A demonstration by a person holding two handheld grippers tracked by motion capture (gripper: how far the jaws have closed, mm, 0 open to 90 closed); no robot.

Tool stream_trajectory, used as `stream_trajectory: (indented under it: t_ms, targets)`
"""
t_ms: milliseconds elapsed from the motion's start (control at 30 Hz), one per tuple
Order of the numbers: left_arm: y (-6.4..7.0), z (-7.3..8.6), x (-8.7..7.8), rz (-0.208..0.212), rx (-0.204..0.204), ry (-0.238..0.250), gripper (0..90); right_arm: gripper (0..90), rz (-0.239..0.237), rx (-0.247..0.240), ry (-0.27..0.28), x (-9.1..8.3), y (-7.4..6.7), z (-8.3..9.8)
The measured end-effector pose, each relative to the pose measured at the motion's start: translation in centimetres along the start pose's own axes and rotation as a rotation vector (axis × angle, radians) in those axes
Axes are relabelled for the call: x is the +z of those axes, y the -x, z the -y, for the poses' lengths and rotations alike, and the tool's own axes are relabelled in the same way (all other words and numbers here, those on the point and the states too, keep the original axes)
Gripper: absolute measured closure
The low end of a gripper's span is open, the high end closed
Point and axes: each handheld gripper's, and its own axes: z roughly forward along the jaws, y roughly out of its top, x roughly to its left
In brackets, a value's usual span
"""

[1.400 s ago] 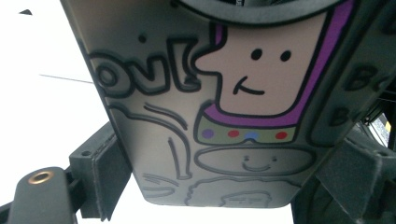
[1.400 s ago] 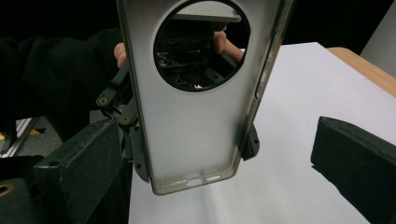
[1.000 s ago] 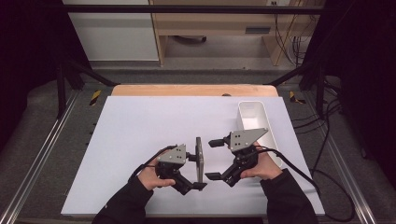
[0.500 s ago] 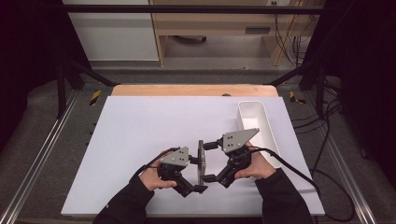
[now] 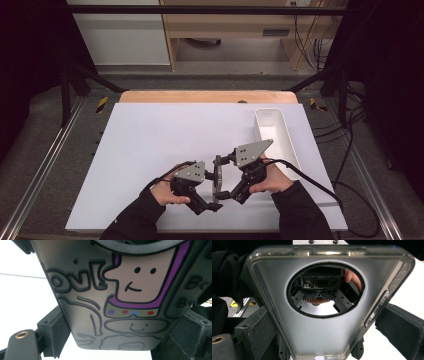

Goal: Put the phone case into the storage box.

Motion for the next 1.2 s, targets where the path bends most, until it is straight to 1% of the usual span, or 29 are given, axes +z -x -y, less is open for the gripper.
stream_trajectory:
  t_ms: [133, 300, 500, 633, 733, 767, 867, 967, 1100, 1200]
  targets:
    - [-0.1, 0.0, -0.1, -0.002, -0.002, 0.003, 11.5, 11.1, -0.011, -0.001, 0.012, -0.1, 0.0, 0.0]
    - [-0.1, 0.0, -0.1, -0.005, -0.003, 0.0, 11.4, 11.4, -0.013, 0.001, 0.012, 0.0, 0.0, 0.0]
    - [-0.1, 0.0, -0.3, -0.009, -0.011, 0.008, 11.2, 11.6, -0.006, 0.003, 0.021, 0.0, 0.0, 0.0]
    - [0.0, 0.0, -0.1, -0.013, -0.015, 0.007, 10.9, 11.8, -0.014, 0.013, 0.018, -0.1, 0.2, 0.0]
    - [0.0, 0.1, 0.0, -0.02, -0.005, 0.0, 8.2, 11.9, -0.014, 0.022, 0.007, -0.1, 0.2, 0.0]
    - [-0.1, 0.2, 0.0, -0.024, -0.011, -0.003, 6.8, 11.9, -0.013, 0.023, 0.009, -0.1, 0.2, 0.0]
    - [-0.1, 0.2, -0.2, -0.031, -0.013, -0.01, 4.5, 11.9, -0.008, 0.019, 0.017, -0.2, 0.2, -0.1]
    - [-0.2, 0.3, -0.6, -0.052, -0.016, -0.015, 3.6, 11.9, 0.003, 0.016, 0.021, -0.6, 0.2, -0.2]
    - [-0.5, 0.5, -1.3, -0.077, -0.039, -0.011, 3.1, 11.8, 0.041, 0.009, 0.025, -1.1, 0.1, -0.4]
    - [-0.5, 0.8, -1.9, -0.09, -0.051, -0.001, 3.0, 11.8, 0.063, 0.016, 0.031, -1.6, 0.2, -0.6]
